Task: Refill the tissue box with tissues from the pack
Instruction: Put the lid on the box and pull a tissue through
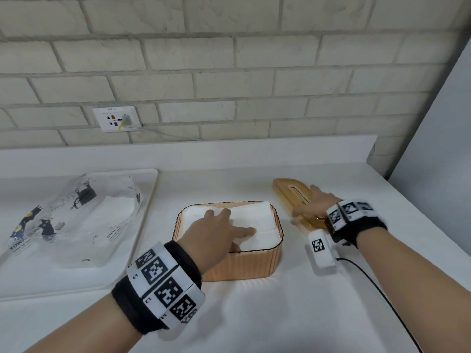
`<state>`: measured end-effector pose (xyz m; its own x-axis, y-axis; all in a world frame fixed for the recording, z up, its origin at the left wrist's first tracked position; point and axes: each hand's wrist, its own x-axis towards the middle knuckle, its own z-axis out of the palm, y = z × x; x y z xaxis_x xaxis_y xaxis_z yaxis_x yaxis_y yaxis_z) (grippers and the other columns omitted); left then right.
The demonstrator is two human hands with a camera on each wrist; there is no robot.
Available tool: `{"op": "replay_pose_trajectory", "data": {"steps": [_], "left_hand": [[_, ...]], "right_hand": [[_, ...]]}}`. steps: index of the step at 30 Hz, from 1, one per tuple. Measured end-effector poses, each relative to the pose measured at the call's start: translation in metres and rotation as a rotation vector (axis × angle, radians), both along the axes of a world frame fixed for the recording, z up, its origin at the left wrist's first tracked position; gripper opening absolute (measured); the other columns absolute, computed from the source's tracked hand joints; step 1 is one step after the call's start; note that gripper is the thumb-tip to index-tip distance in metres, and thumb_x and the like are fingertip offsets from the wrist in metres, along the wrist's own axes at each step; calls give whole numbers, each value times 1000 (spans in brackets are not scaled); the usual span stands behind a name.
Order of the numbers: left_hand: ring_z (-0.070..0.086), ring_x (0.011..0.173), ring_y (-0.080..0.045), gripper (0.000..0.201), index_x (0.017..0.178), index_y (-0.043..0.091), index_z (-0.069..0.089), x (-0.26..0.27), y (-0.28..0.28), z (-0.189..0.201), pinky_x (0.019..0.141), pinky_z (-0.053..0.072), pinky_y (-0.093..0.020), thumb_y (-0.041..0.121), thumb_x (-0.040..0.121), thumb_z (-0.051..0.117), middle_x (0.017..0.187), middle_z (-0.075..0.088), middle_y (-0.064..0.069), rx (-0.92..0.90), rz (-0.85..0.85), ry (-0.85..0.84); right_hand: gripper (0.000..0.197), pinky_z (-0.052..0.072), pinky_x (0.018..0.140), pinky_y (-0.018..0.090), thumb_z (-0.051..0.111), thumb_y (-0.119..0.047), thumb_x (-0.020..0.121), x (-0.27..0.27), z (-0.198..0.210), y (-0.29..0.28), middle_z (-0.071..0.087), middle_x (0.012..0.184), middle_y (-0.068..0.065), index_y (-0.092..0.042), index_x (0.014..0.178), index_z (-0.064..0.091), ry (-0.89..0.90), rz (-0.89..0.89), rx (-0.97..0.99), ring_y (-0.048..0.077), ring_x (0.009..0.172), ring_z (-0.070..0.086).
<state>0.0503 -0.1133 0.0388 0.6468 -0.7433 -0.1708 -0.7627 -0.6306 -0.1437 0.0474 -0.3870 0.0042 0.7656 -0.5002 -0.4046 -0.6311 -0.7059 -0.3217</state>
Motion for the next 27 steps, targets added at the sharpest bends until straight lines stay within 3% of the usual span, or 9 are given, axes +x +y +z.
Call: {"op": "replay_pose_trajectory", "data": {"steps": [2,4,8,13,17,20,23,25,27], "left_hand": [[42,109,-25,49,145,52,16,0,0,1,75,35,-26,37,102,33,128,39,-6,6,-1,8],[42,110,-25,49,145,52,17,1,0,2,76,35,-27,38,102,34,129,39,-6,8,-2,9],[42,114,-24,48,142,55,23,2,4,3,80,39,-28,43,99,40,132,39,-3,-58,11,10],[45,119,-18,40,135,47,42,1,23,-6,92,45,-38,47,95,42,129,46,6,-232,43,20],[47,115,-6,65,101,31,68,2,52,-19,109,27,-45,67,82,17,112,61,20,-402,94,131],[38,116,6,87,98,29,69,7,74,-33,116,4,-51,86,73,8,104,45,40,-543,98,221],[21,127,12,97,92,30,72,13,92,-46,113,5,-56,89,68,-1,105,37,56,-691,98,146],[24,131,7,87,91,32,72,16,103,-52,110,13,-56,86,74,7,109,43,53,-738,150,114],[36,129,-6,74,102,30,72,18,108,-56,108,25,-54,79,83,19,123,48,34,-812,161,59]], "right_hand": [[115,48,74,34,77,-47,62,-10,26,10,41,142,11,-33,148,3,-141,35,338,24,99,54],[122,44,91,35,82,-39,57,-22,47,27,45,135,7,-38,147,0,-261,150,492,18,103,54],[126,27,113,40,87,-32,58,-39,65,71,23,147,3,-47,143,-6,-273,496,345,20,135,26],[125,21,115,43,85,-24,63,-35,61,100,15,146,-3,-46,143,-8,-249,658,292,19,138,12],[125,20,115,38,84,-23,63,-31,63,106,14,143,-7,-45,143,-10,-209,720,227,14,135,11],[125,20,115,37,84,-22,64,-28,65,110,14,142,-8,-44,144,-9,-184,760,179,14,134,11],[124,20,115,36,84,-21,64,-27,65,114,13,143,-8,-45,143,-9,-163,790,139,14,133,12],[125,20,115,36,83,-22,64,-25,65,116,13,143,-7,-45,143,-10,-151,811,106,15,133,12],[125,21,115,38,84,-23,63,-24,64,118,15,143,-6,-44,143,-10,-141,831,70,16,133,13]]}}
